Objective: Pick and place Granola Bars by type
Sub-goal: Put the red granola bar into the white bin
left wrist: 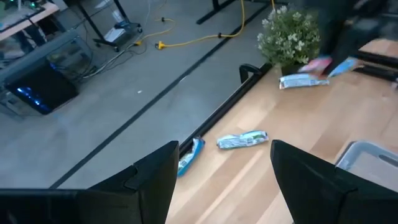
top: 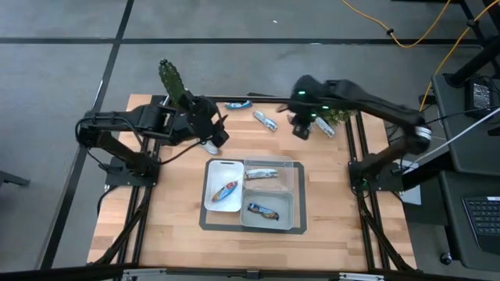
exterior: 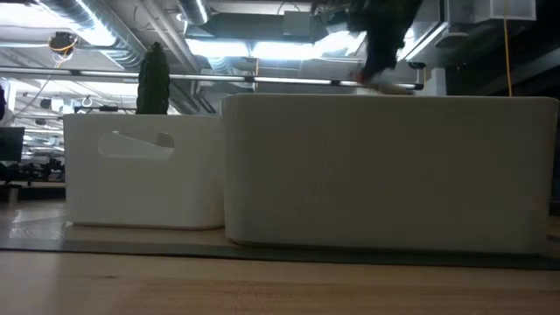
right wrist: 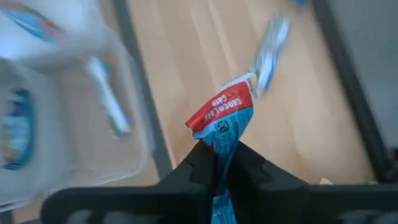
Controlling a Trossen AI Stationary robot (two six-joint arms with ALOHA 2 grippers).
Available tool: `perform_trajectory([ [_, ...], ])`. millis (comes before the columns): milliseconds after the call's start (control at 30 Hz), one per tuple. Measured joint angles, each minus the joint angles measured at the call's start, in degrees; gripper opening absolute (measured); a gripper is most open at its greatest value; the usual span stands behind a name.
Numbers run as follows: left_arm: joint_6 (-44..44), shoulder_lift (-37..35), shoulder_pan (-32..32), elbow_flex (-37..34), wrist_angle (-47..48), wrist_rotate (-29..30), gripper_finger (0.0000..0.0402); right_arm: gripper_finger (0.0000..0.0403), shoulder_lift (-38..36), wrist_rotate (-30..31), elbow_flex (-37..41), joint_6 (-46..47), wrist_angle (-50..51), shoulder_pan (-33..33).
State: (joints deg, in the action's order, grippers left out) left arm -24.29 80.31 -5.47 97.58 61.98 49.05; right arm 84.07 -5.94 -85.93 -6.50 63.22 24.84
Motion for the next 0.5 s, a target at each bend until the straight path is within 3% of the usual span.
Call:
perform_trajectory([
  [100,0.0,-0.65,0.0,0.0,0.0,0.02,0.0246,0.004,-6.8,-1.9,0.0,0.28,-1.61,-1.58],
  [233,0.0,-0.89,0.0,0.0,-0.01,0.01,0.0246,0.0023,-13.84,-10.21,0.0,1.98,-8.22,-2.66],
  [500,5.47,0.4,0.02,-0.05,-5.28,-2.19,0.0246,0.0033,-16.83,-16.85,0.0,3.06,-36.38,-5.53],
])
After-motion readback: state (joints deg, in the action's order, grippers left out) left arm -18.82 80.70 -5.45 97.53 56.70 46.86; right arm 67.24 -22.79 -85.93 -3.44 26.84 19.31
